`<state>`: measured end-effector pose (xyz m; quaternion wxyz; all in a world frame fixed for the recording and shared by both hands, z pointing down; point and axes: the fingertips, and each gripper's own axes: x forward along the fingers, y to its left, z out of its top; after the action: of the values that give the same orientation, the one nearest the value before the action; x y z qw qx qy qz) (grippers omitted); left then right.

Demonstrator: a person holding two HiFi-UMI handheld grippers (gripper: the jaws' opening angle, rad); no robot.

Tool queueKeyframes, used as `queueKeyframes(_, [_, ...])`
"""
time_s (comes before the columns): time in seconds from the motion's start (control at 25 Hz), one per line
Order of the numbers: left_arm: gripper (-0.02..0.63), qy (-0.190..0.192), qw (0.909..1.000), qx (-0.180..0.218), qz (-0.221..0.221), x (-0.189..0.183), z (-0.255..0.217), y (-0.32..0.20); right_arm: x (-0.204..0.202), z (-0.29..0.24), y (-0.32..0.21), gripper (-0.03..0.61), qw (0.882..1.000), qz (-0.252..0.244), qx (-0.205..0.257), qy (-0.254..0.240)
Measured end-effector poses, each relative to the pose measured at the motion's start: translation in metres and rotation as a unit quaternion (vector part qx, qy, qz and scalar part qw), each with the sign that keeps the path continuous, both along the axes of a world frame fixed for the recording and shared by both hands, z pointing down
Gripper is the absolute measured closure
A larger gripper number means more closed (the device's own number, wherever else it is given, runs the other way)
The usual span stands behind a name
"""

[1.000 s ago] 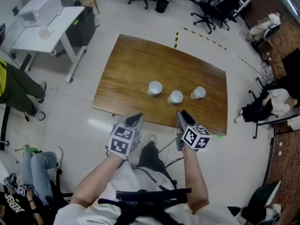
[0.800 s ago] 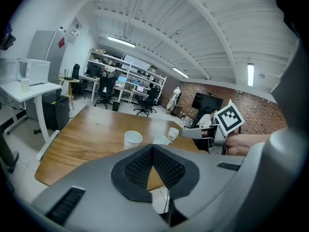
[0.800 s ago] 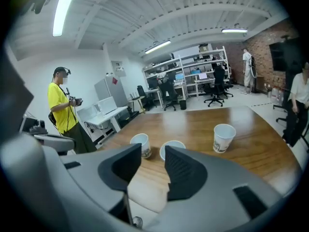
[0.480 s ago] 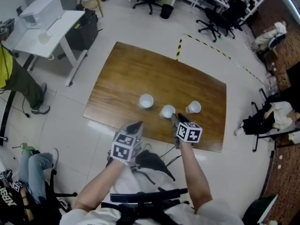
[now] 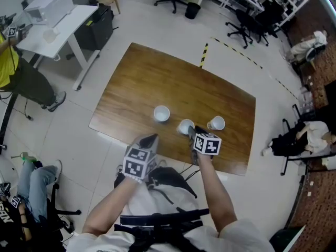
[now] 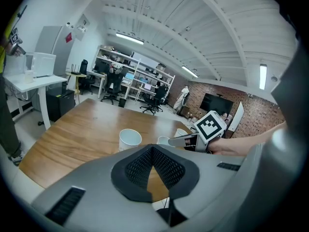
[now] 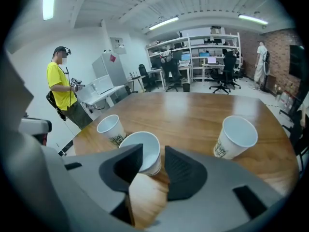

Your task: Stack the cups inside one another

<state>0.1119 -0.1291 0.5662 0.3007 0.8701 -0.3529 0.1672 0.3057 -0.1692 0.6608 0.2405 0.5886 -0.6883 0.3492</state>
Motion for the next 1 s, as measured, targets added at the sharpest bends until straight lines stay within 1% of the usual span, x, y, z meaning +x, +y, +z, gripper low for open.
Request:
queueKeyframes(0.08, [0.615,-0.001,1.0000,0.000,-0.006,-0.002,0.000,-0.001,-0.001,0.002,-0.003,0.430,1.000,-0.003,-0.003,0.000])
queueKeyframes(0.2, [0.616,-0.002,0.9999,0.000,-0.015,-0.005,0.000,-0.003,-0.001,0.004,-0.006,0.438,1.000,-0.004,-0.008,0.000])
queueKeyframes(0.32, [0.617,-0.002,0.9998,-0.003,-0.022,-0.008,0.002,-0.003,-0.002,0.007,-0.006,0.474,1.000,-0.007,-0.012,0.006])
queueKeyframes(0.4, [0.617,-0.003,0.9997,-0.005,-0.024,-0.008,0.003,-0.001,-0.001,0.008,-0.006,0.495,1.000,-0.009,-0.013,0.011])
queueKeyframes(0.64, [0.617,-0.006,0.9996,-0.007,-0.028,-0.011,0.005,0.001,-0.004,0.009,-0.007,0.513,1.000,-0.012,-0.014,0.013])
queueKeyframes(0.8, [0.615,-0.008,0.9996,-0.006,-0.028,-0.014,0.003,0.000,-0.006,0.006,-0.009,0.552,1.000,-0.015,-0.011,0.017])
queueKeyframes(1.0, [0.617,-0.009,0.9996,-0.001,-0.028,-0.022,0.001,0.000,-0.010,-0.004,-0.007,0.554,1.000,-0.015,-0.001,0.018])
